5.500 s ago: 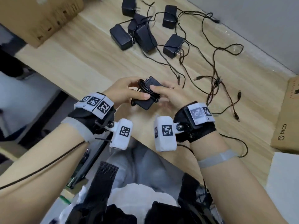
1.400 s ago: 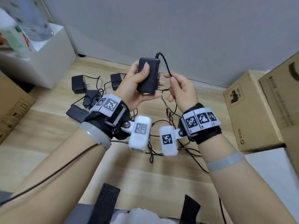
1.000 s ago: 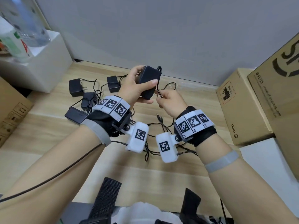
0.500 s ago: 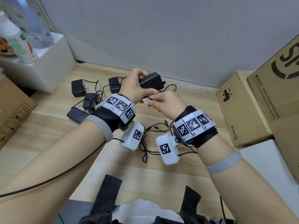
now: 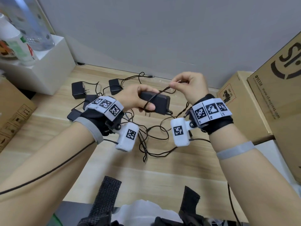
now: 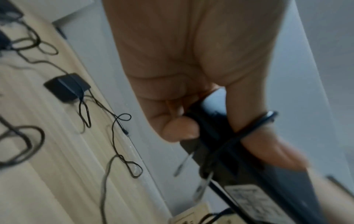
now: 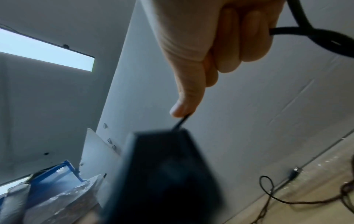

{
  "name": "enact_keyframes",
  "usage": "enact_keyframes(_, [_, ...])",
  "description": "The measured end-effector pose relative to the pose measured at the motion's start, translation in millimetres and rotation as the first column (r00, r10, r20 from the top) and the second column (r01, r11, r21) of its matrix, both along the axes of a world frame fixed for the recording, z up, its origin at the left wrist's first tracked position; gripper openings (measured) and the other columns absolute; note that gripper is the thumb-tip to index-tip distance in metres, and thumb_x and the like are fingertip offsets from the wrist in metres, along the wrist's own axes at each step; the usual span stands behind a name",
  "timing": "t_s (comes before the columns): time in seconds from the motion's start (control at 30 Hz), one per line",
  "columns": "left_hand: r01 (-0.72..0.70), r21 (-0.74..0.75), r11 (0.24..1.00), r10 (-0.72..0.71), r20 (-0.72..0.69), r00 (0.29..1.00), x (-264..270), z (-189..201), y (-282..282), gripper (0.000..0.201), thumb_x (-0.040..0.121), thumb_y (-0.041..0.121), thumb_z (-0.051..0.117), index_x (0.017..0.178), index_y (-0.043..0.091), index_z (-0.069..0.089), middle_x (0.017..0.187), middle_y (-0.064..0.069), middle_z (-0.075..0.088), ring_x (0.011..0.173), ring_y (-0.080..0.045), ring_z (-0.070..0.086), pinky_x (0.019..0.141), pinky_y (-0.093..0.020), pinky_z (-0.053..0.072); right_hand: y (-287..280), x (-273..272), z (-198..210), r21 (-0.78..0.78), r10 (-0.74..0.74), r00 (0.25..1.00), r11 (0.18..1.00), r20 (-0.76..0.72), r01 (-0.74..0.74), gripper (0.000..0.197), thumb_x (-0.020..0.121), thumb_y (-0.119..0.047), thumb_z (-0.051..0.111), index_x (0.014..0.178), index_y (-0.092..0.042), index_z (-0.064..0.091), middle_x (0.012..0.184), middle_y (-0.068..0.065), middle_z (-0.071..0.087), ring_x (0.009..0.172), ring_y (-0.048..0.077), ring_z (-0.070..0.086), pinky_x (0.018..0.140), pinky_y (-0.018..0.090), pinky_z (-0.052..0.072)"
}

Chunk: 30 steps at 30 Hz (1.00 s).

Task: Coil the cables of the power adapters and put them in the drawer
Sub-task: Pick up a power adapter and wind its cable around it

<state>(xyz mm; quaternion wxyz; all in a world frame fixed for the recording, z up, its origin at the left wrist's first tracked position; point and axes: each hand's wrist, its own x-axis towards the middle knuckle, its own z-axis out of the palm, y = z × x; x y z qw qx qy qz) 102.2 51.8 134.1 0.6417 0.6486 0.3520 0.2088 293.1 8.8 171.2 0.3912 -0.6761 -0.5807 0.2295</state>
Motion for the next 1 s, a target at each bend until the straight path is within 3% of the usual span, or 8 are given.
enact_keyframes(0.17, [0.046, -0.208, 0.977, 0.041, 0.397, 0.917, 4, 8, 6, 0.078, 0.039, 0.037, 0.092, 0.107, 0.016, 0.059, 0.081, 0.004, 0.069, 0.062, -0.010, 0.061, 0.046, -0.017, 0.044, -5, -7, -26, -0.087, -0.010, 0.999, 0.996, -0.042, 0.006, 0.026, 0.094, -0.027, 0.050, 0.074, -0.020, 0.065, 0.060, -0.010, 0.050, 0.063, 0.006, 0.046, 0.067, 0.027, 0.039])
enact_keyframes(0.23, [0.036, -0.254, 0.966, 0.086, 0.454, 0.887, 9, 9, 8, 0.080, 0.041, 0.037, 0.091, 0.109, 0.014, 0.057, 0.083, 0.002, 0.069, 0.064, -0.012, 0.062, 0.047, -0.018, 0.045, -8, -17, -32, -0.133, 0.018, 0.998, 0.991, -0.055, -0.026, 0.030, 0.096, -0.029, 0.044, 0.070, -0.027, 0.057, 0.057, -0.009, 0.044, 0.059, 0.008, 0.041, 0.065, 0.029, 0.036])
enact_keyframes(0.33, [-0.062, -0.309, 0.949, 0.215, 0.489, 0.845, 16, 10, 9, 0.069, 0.047, 0.032, 0.089, 0.105, 0.011, 0.058, 0.078, -0.001, 0.067, 0.061, -0.012, 0.060, 0.046, -0.019, 0.044, -12, -31, -38, -0.200, 0.129, 0.992, 0.971, -0.008, -0.128, 0.021, 0.098, -0.026, 0.037, 0.084, -0.026, 0.053, 0.059, -0.013, 0.044, 0.057, 0.007, 0.043, 0.061, 0.025, 0.036])
enact_keyframes(0.43, [-0.211, -0.307, 0.928, 0.334, 0.436, 0.836, 18, 8, 9, 0.039, 0.067, 0.010, 0.079, 0.099, 0.013, 0.059, 0.073, 0.002, 0.065, 0.055, -0.009, 0.055, 0.044, -0.017, 0.041, -15, -39, -42, -0.228, 0.193, 0.981, 0.956, 0.011, -0.185, 0.021, 0.098, -0.023, 0.037, 0.093, -0.022, 0.057, 0.059, -0.013, 0.043, 0.056, 0.009, 0.043, 0.057, 0.023, 0.036])
enact_keyframes(0.5, [-0.272, -0.288, 0.918, 0.372, 0.394, 0.840, 19, 7, 9, 0.028, 0.076, 0.010, 0.068, 0.102, 0.013, 0.058, 0.078, 0.000, 0.063, 0.054, -0.008, 0.054, 0.044, -0.017, 0.041, -16, -40, -42, -0.258, 0.210, 0.977, 0.946, 0.031, -0.195, 0.026, 0.098, -0.024, 0.036, 0.101, -0.018, 0.061, 0.059, -0.008, 0.045, 0.056, 0.009, 0.044, 0.057, 0.022, 0.037])
enact_keyframes(0.67, [-0.390, -0.203, 0.898, 0.434, 0.271, 0.859, 22, 6, 9, 0.049, 0.072, 0.013, 0.073, 0.116, 0.010, 0.052, 0.091, -0.003, 0.057, 0.065, -0.011, 0.058, 0.050, -0.020, 0.044, -15, -39, -40, -0.318, 0.234, 0.972, 0.923, 0.025, -0.214, 0.026, 0.097, -0.027, 0.039, 0.096, -0.020, 0.063, 0.060, -0.003, 0.047, 0.057, 0.008, 0.045, 0.060, 0.023, 0.037])
enact_keyframes(0.87, [-0.463, 0.060, 0.884, 0.458, 0.080, 0.886, 23, -3, 13, 0.042, 0.075, 0.007, 0.074, 0.111, 0.010, 0.054, 0.086, 0.006, 0.057, 0.066, -0.007, 0.056, 0.046, -0.015, 0.045, -18, -41, -35, -0.356, 0.335, 0.942, 0.883, 0.020, -0.306, 0.019, 0.094, -0.020, 0.046, 0.082, -0.019, 0.061, 0.059, -0.005, 0.046, 0.055, 0.011, 0.044, 0.061, 0.026, 0.038])
enact_keyframes(1.0, [-0.456, 0.131, 0.880, 0.458, 0.019, 0.889, 18, -9, 15, 0.040, 0.072, 0.007, 0.076, 0.106, 0.014, 0.055, 0.086, 0.008, 0.057, 0.067, -0.004, 0.055, 0.047, -0.011, 0.045, -23, -46, -32, -0.327, 0.385, 0.923, 0.872, -0.002, -0.364, 0.017, 0.094, -0.013, 0.046, 0.092, -0.007, 0.061, 0.059, -0.006, 0.049, 0.058, 0.012, 0.054, 0.068, 0.023, 0.045])
